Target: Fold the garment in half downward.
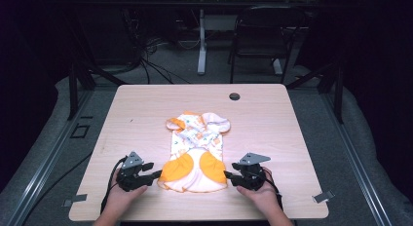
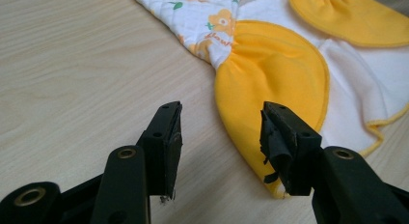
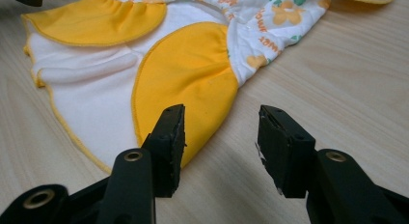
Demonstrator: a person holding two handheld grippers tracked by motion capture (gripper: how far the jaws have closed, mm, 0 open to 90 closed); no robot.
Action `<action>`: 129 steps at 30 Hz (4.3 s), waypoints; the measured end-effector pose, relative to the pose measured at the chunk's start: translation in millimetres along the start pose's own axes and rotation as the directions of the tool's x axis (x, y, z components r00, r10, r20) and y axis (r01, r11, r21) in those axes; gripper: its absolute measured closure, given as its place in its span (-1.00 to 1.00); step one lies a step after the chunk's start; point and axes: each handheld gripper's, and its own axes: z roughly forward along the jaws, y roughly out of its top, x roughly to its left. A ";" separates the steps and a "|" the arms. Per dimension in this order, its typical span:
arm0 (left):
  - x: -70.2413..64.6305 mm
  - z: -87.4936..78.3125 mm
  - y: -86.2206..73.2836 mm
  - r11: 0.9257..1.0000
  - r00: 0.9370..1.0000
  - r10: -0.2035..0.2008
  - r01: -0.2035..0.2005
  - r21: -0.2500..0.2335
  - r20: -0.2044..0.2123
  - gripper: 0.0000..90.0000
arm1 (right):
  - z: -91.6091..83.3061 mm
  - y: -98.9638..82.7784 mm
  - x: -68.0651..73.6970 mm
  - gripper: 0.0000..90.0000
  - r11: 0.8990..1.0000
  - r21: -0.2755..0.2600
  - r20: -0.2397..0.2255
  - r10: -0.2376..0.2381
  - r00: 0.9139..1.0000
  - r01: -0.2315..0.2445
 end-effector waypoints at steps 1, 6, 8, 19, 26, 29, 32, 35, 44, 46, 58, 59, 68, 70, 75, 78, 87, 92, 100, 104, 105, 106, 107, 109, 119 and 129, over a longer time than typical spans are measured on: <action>-0.1 -0.1 0.5 1.000 1.000 0.002 -0.002 0.001 0.002 0.11 | 0.2 0.2 0.4 0.14 1.000 -0.003 -0.004 -0.003 1.000 0.003; -1.7 0.5 0.7 1.000 1.000 0.000 0.000 -0.006 0.003 0.10 | 1.9 1.6 2.3 0.07 1.000 -0.013 -0.032 0.015 0.999 -0.015; -2.2 0.4 0.9 1.000 1.000 -0.004 0.004 -0.011 0.004 0.10 | 2.7 2.1 3.4 0.04 1.000 -0.005 -0.035 0.011 0.999 -0.011; -4.0 10.9 11.2 1.000 0.999 -0.017 0.016 0.013 0.049 0.13 | 9.7 15.5 9.5 0.15 0.999 0.018 -0.036 -0.026 0.999 0.027; -6.5 20.9 27.0 0.999 0.999 0.026 -0.028 0.045 0.046 0.27 | 16.0 28.8 11.5 0.40 0.996 0.051 -0.030 -0.068 0.997 0.069; -7.6 29.3 32.1 0.998 0.999 0.021 -0.023 0.055 0.042 0.37 | 21.7 32.8 11.2 0.51 0.996 0.054 -0.040 -0.067 0.997 0.069; -7.7 38.6 37.3 0.998 0.999 0.004 -0.007 0.056 0.052 0.44 | 28.7 39.0 11.5 0.59 0.995 0.068 -0.038 -0.076 0.996 0.078; -7.6 45.4 43.0 0.998 0.999 0.008 -0.011 0.065 0.044 0.52 | 34.4 46.0 12.0 0.67 0.994 0.064 -0.042 -0.081 0.996 0.083; -7.0 59.9 56.7 0.996 0.999 0.041 -0.043 0.080 0.027 0.88 | 49.4 60.4 6.8 0.89 0.994 0.084 -0.032 -0.074 0.997 0.076; -6.3 62.6 57.7 0.995 0.999 0.045 -0.047 0.093 0.025 0.94 | 52.9 60.8 5.2 0.92 0.992 0.095 -0.024 -0.075 0.997 0.077; -5.5 71.7 52.6 0.991 0.998 0.057 -0.060 0.116 0.032 1.00 | 66.3 53.9 2.9 0.95 0.982 0.161 -0.009 -0.102 0.995 0.102; -6.0 70.7 51.6 0.990 0.997 0.072 -0.077 0.120 0.041 1.00 | 67.0 51.1 4.0 0.92 0.981 0.160 -0.010 -0.110 0.994 0.110; -10.3 65.1 45.3 0.987 0.994 0.104 -0.109 0.115 0.043 1.00 | 64.1 47.1 13.8 0.97 0.974 0.170 -0.037 -0.148 0.988 0.152; -10.0 62.5 43.3 0.989 0.995 0.083 -0.089 0.117 0.057 1.00 | 63.1 46.4 15.6 0.96 0.971 0.174 -0.044 -0.157 0.987 0.162; -14.0 57.0 38.8 0.988 0.995 0.078 -0.086 0.127 0.069 1.00 | 59.4 42.5 17.3 0.96 0.973 0.172 -0.069 -0.141 0.988 0.151; -17.3 54.6 36.5 0.987 0.994 0.086 -0.095 0.127 0.074 1.00 | 57.3 40.0 18.9 0.96 0.974 0.166 -0.076 -0.141 0.987 0.152; -22.9 48.8 30.6 0.987 0.991 0.092 -0.103 0.127 0.092 1.00 | 50.2 35.7 26.4 0.96 0.964 0.187 -0.101 -0.170 0.980 0.186; -26.6 46.3 29.8 0.982 0.989 0.112 -0.125 0.142 0.100 1.00 | 47.9 33.4 28.2 0.96 0.964 0.185 -0.110 -0.174 0.979 0.192; -30.4 43.7 28.1 0.981 0.987 0.103 -0.121 0.153 0.120 1.00 | 43.7 30.4 31.9 0.97 0.960 0.193 -0.121 -0.181 0.976 0.202; -31.9 41.8 26.1 0.980 0.986 0.109 -0.128 0.153 0.129 1.00 | 41.3 28.4 33.6 0.97 0.959 0.197 -0.131 -0.181 0.975 0.204; -32.1 41.5 25.9 0.980 0.986 0.103 -0.123 0.154 0.131 1.00 | 41.0 28.1 33.6 0.97 0.959 0.196 -0.135 -0.182 0.974 0.206; -32.1 41.4 26.0 0.980 0.986 0.102 -0.122 0.155 0.132 1.00 | 40.6 28.0 33.8 0.97 0.959 0.198 -0.136 -0.180 0.974 0.205; -32.0 41.3 26.6 0.979 0.985 0.108 -0.128 0.156 0.133 1.00 | 40.4 28.1 33.9 0.95 0.959 0.199 -0.139 -0.177 0.974 0.202; -31.5 40.8 30.1 0.977 0.984 0.119 -0.139 0.160 0.132 1.00 | 40.2 29.7 34.3 0.93 0.961 0.195 -0.144 -0.170 0.975 0.197; -18.7 45.6 71.9 0.985 0.987 0.119 -0.132 0.114 0.112 1.00 | 36.1 67.7 16.0 0.95 0.969 0.159 -0.106 -0.173 0.979 0.188; -3.6 82.1 83.4 0.981 0.992 0.099 -0.110 0.158 0.079 0.99 | 67.6 85.4 -13.9 0.89 0.972 0.191 -0.043 -0.130 0.991 0.136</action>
